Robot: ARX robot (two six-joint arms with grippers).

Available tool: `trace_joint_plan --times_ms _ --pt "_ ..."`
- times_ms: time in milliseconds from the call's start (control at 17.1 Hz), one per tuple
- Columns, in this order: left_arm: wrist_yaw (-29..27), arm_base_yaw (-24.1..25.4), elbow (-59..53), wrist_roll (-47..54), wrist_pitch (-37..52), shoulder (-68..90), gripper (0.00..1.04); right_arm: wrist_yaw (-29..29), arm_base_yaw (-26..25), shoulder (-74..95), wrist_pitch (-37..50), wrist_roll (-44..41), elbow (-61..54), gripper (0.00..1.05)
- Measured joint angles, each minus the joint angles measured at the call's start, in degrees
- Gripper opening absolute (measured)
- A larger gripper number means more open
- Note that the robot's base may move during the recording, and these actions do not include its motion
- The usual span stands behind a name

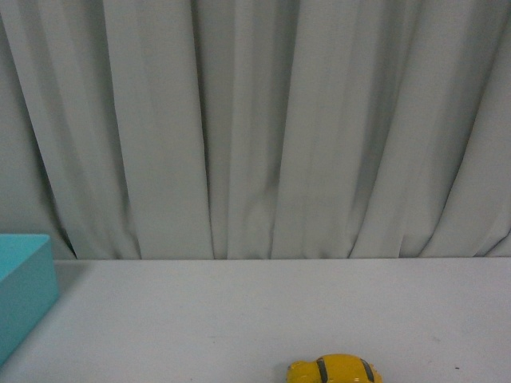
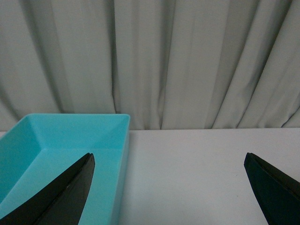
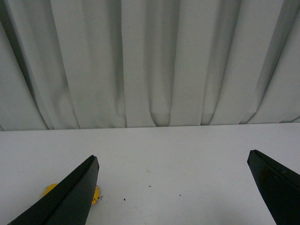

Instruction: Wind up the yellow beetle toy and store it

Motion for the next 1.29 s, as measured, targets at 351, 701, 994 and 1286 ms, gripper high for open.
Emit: trace_joint_plan --times_ms 351,701,994,1286 --pt "0.0 0.0 0.0 0.0 0.0 0.0 0.98 -8.3 -16.8 76.1 43.2 -2.9 36.7 0.98" --pt "0.0 0.0 0.0 0.0 0.0 0.0 0.98 -29.3 -9.9 92.6 25.3 -18.7 55.9 0.98" --pt "0.0 0.0 0.0 0.0 0.0 0.0 0.98 -36.5 -7.3 96.8 14.4 -27.8 61.3 0.98" --pt "0.0 0.0 0.0 0.0 0.0 0.0 0.98 -44.7 -3.9 103.0 -10.1 -48.5 70.4 0.98"
